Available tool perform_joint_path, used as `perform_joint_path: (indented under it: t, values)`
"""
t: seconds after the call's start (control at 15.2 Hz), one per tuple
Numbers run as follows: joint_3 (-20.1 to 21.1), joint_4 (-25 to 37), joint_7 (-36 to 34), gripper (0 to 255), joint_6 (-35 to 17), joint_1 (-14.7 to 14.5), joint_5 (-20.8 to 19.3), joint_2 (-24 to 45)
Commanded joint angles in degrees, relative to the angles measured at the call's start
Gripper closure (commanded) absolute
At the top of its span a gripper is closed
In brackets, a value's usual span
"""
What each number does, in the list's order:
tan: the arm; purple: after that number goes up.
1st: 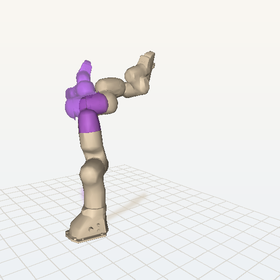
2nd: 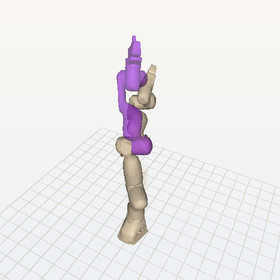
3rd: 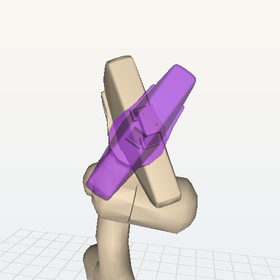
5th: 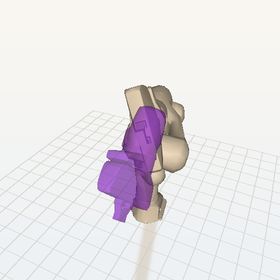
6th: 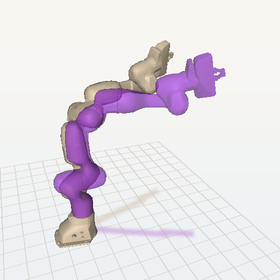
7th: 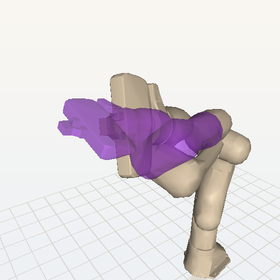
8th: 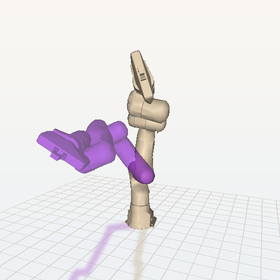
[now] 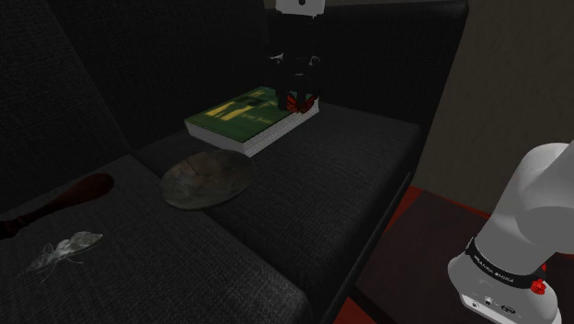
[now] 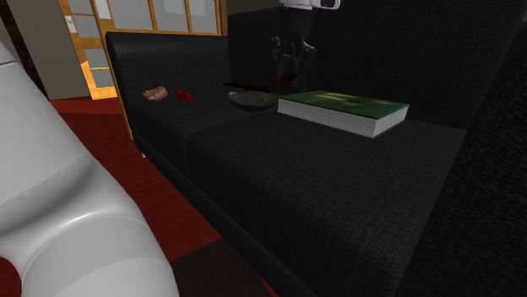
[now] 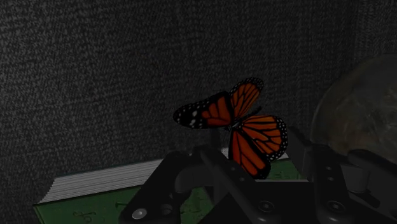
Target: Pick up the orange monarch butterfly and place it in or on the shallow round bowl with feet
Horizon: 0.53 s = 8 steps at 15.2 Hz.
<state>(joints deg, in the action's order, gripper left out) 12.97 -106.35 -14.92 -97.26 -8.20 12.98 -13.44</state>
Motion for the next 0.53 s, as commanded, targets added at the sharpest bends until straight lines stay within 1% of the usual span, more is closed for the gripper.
perform_joint_path:
  t: [0.0, 0.26, 0.46]
  values:
    - [1.79, 2.52, -2.83, 255, -0.42, -0.86, -0.35, 2.45]
    - [5.31, 8.20, -8.57, 255, -1.26, -2.85, -1.95, 8.10]
    - [7.73, 13.39, -13.02, 255, -1.46, -4.64, -3.93, 13.03]
